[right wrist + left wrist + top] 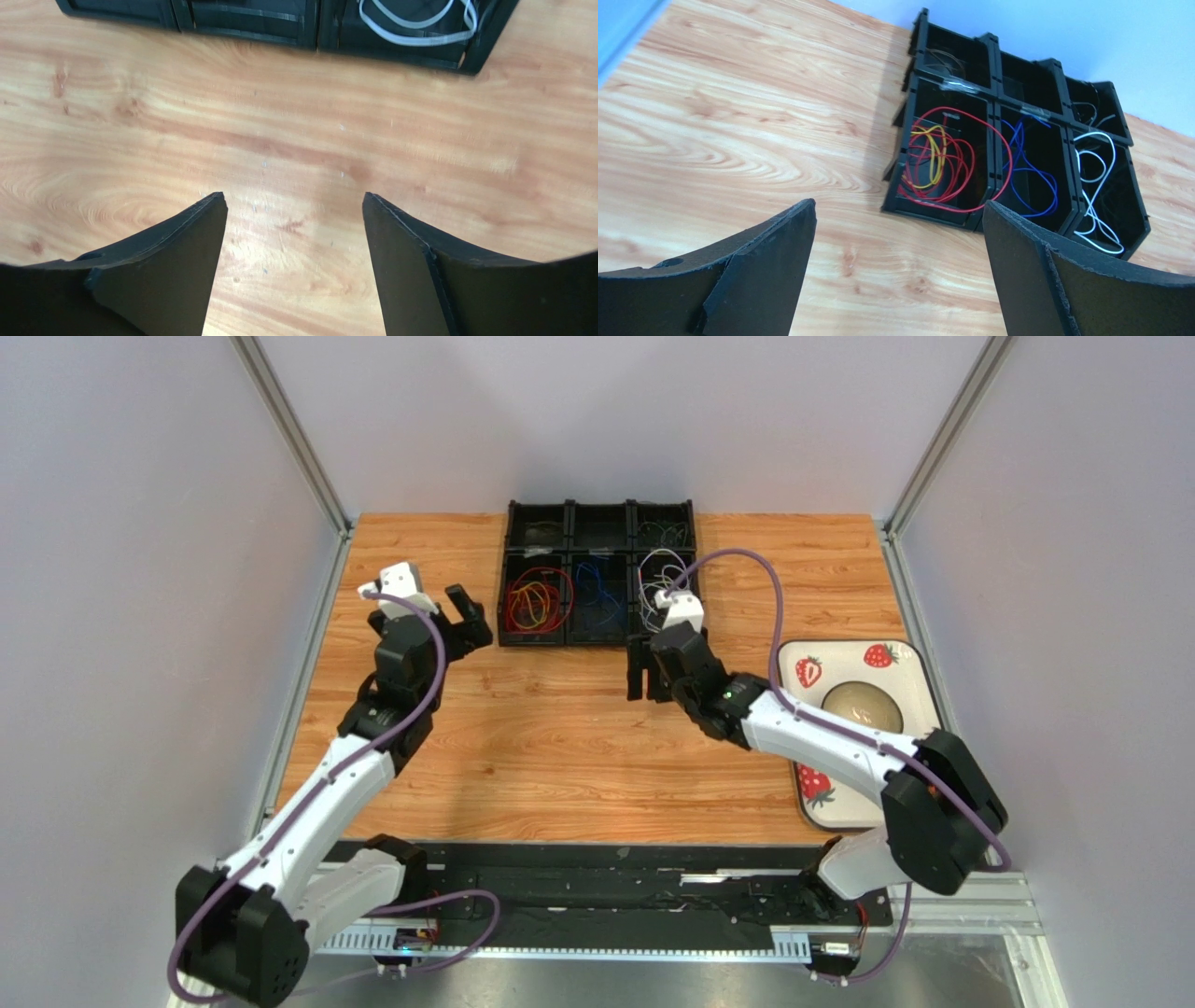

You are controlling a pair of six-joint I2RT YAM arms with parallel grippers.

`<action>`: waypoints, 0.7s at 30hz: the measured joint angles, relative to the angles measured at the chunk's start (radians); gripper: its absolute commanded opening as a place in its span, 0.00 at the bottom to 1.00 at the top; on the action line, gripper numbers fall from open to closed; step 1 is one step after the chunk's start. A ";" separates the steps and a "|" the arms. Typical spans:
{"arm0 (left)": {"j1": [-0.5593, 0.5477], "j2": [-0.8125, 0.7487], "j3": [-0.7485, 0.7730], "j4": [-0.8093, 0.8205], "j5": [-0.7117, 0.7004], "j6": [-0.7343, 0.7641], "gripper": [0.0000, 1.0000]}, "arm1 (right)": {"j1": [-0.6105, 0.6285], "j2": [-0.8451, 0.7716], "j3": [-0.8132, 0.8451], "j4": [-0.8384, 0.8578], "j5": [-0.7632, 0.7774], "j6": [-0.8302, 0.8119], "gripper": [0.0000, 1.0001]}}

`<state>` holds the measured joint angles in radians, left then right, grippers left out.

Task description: Untangle the cables

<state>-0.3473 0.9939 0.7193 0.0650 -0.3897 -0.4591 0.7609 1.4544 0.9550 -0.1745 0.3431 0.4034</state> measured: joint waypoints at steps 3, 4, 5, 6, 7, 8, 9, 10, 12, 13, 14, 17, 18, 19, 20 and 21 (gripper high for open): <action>0.000 -0.082 -0.019 -0.074 -0.040 -0.016 0.39 | 0.011 -0.056 -0.112 0.071 0.013 0.036 0.77; 0.000 -0.107 -0.034 -0.108 -0.058 -0.017 0.51 | 0.012 -0.062 -0.128 0.083 0.015 0.044 0.76; 0.000 -0.132 -0.053 -0.137 -0.077 -0.021 0.59 | 0.012 -0.063 -0.140 0.092 0.018 0.052 0.76; 0.000 -0.150 -0.068 -0.164 -0.093 -0.022 0.64 | 0.013 -0.064 -0.150 0.100 0.021 0.060 0.76; 0.000 -0.166 -0.084 -0.195 -0.111 -0.030 0.69 | 0.013 -0.064 -0.160 0.112 0.023 0.069 0.76; 0.000 -0.181 -0.096 -0.228 -0.130 -0.034 0.71 | 0.014 -0.066 -0.173 0.126 0.024 0.077 0.76; 0.000 -0.192 -0.105 -0.260 -0.150 -0.036 0.75 | 0.016 -0.069 -0.183 0.135 0.026 0.081 0.76; 0.000 -0.198 -0.110 -0.282 -0.165 -0.039 0.82 | 0.019 -0.074 -0.207 0.168 0.027 0.086 0.76; 0.000 -0.214 -0.114 -0.325 -0.200 -0.037 0.83 | 0.032 -0.096 -0.277 0.230 0.035 0.091 0.76; 0.000 -0.221 -0.116 -0.336 -0.213 -0.036 0.83 | 0.038 -0.106 -0.312 0.261 0.039 0.092 0.76; 0.000 -0.227 -0.118 -0.340 -0.222 -0.032 0.82 | 0.042 -0.116 -0.348 0.296 0.041 0.092 0.76; 0.000 -0.233 -0.127 -0.341 -0.272 -0.018 0.84 | 0.050 -0.140 -0.475 0.423 0.051 0.090 0.76; 0.000 -0.229 -0.132 -0.339 -0.290 -0.003 0.85 | 0.050 -0.142 -0.502 0.452 0.058 0.090 0.76; 0.000 -0.224 -0.137 -0.333 -0.306 0.021 0.85 | 0.050 -0.143 -0.528 0.482 0.062 0.089 0.76; 0.000 -0.215 -0.147 -0.312 -0.323 0.051 0.85 | 0.050 -0.143 -0.546 0.501 0.063 0.089 0.76; 0.000 -0.206 -0.157 -0.290 -0.334 0.079 0.86 | 0.050 -0.142 -0.551 0.513 0.063 0.088 0.76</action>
<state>-0.3473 0.7879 0.5621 -0.2253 -0.7235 -0.3798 0.8108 1.3121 0.4038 0.3382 0.4057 0.4915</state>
